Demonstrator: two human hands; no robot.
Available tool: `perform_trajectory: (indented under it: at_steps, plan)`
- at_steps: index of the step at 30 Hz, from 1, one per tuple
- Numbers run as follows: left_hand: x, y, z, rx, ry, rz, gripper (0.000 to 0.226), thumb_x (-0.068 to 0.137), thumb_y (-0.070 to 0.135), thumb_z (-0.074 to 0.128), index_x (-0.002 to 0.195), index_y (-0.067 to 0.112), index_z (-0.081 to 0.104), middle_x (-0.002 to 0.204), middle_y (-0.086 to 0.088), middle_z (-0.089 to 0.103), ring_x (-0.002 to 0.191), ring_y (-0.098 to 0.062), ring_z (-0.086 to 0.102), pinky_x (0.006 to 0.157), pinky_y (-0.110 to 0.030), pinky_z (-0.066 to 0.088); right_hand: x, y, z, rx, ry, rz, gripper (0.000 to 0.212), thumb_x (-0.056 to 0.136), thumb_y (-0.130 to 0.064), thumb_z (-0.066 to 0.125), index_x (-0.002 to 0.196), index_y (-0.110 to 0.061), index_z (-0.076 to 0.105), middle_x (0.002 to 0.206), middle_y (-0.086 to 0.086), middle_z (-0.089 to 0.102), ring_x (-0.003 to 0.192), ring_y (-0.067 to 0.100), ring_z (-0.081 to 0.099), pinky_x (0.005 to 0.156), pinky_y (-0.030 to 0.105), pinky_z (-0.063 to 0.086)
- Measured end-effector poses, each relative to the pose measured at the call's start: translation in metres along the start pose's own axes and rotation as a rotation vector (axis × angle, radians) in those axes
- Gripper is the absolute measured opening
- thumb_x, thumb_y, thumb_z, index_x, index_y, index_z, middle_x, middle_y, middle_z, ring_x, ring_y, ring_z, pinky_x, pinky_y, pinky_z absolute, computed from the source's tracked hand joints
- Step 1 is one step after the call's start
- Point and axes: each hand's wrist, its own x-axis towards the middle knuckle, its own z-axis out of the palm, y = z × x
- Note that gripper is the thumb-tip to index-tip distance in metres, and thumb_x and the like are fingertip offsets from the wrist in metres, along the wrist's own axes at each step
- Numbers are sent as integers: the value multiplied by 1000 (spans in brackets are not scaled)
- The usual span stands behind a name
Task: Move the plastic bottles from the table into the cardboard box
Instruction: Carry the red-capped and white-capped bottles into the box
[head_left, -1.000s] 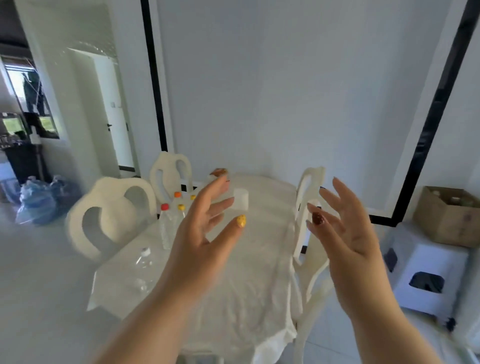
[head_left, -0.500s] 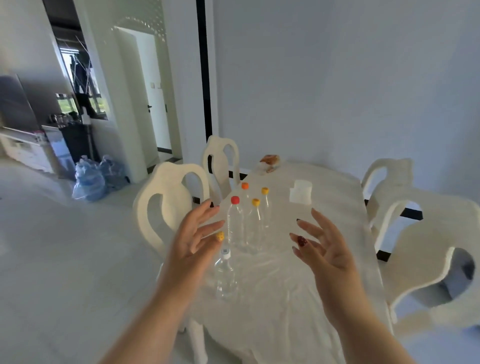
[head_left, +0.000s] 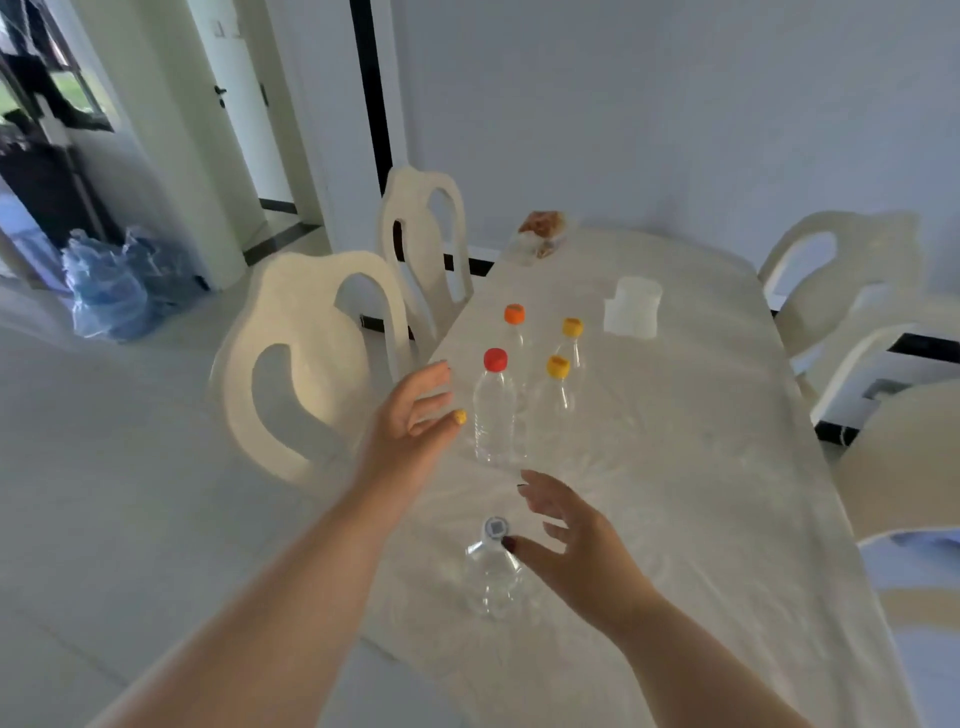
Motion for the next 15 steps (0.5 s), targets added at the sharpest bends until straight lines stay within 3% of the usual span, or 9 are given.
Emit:
perform_trajectory:
  at_steps: [3, 6, 11, 15]
  plan:
    - [42, -31, 1, 37, -77, -50, 57, 76, 28, 68, 132, 33, 56, 137, 10, 59, 127, -7, 56, 110, -41, 44, 11, 14, 15, -117, -4, 84, 71, 72, -33, 85, 136, -30, 55, 131, -16, 60, 121, 0, 55, 105, 28, 44]
    - [70, -56, 9, 94, -171, -73, 70, 76, 34, 68, 143, 30, 46, 149, 8, 49, 134, -6, 47, 114, -36, 38, 13, 21, 26, -198, 39, 148, 71, 68, -40, 85, 133, -31, 58, 131, -20, 60, 120, -6, 53, 106, 22, 42]
    - [109, -88, 29, 160, -293, -117, 81, 73, 32, 70, 148, 24, 39, 153, 3, 42, 139, -12, 41, 114, -37, 35, 8, 28, 49, -228, 171, 243, 57, 66, -43, 84, 119, -40, 64, 115, -36, 58, 98, -30, 47, 89, 2, 38]
    - [128, -102, 45, 210, -268, -103, 75, 80, 21, 75, 147, 21, 41, 149, 0, 48, 138, -16, 43, 111, -32, 34, 5, 29, 57, -200, 219, 227, 50, 68, -37, 85, 115, -36, 69, 115, -28, 66, 110, -13, 58, 97, 13, 44]
